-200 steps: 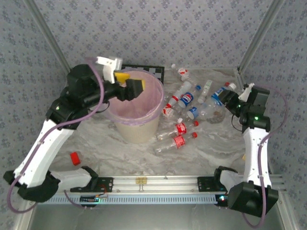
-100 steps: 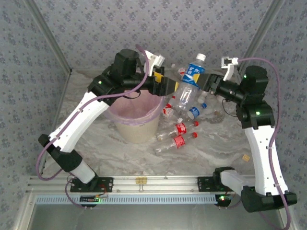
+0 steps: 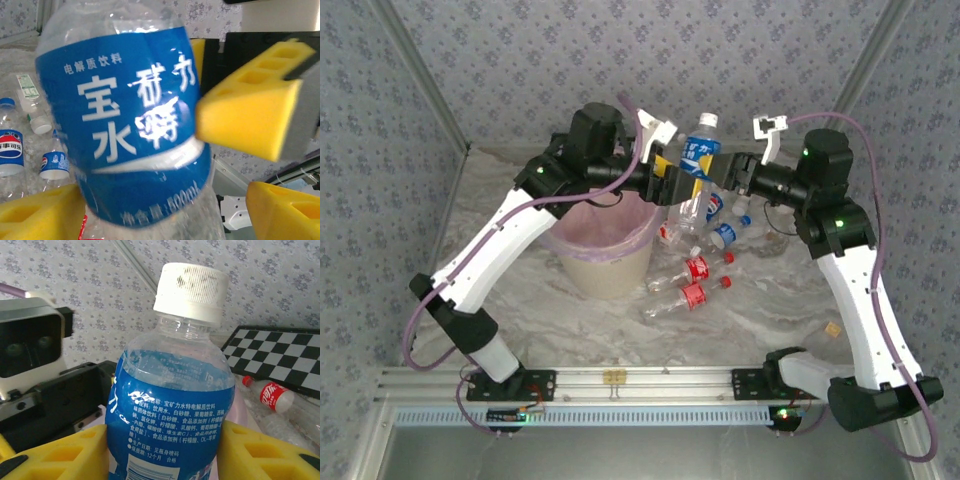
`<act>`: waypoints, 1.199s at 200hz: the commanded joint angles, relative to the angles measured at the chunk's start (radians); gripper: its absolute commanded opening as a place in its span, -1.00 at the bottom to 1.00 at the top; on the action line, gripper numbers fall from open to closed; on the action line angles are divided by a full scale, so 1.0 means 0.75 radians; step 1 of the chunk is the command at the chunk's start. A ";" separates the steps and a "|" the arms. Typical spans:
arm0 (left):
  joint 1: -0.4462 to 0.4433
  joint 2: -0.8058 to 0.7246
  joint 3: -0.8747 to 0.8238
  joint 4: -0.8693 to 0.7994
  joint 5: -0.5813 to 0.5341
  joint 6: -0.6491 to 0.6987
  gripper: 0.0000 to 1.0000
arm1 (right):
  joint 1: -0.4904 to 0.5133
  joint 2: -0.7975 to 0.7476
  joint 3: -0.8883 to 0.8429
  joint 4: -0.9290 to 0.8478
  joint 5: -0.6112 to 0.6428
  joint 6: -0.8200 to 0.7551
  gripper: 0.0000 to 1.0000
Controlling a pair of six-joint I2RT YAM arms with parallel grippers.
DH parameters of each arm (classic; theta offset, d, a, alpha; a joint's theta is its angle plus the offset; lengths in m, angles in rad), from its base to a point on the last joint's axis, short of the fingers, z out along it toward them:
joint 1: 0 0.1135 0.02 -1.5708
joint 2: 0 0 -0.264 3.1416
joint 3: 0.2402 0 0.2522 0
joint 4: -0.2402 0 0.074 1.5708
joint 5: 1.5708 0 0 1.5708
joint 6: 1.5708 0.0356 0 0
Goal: Put the plastic bottles in the bin
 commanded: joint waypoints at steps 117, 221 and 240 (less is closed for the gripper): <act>0.016 0.034 0.109 -0.031 -0.106 0.063 0.05 | 0.015 0.017 0.079 -0.010 0.112 -0.086 0.69; 0.212 -0.191 0.059 -0.579 -0.876 0.421 -0.72 | -0.090 -0.151 -0.215 -0.431 0.560 -0.281 1.00; 0.210 -0.154 0.023 -0.640 -0.935 0.450 -0.95 | -0.102 -0.183 -0.309 -0.518 0.641 -0.263 1.00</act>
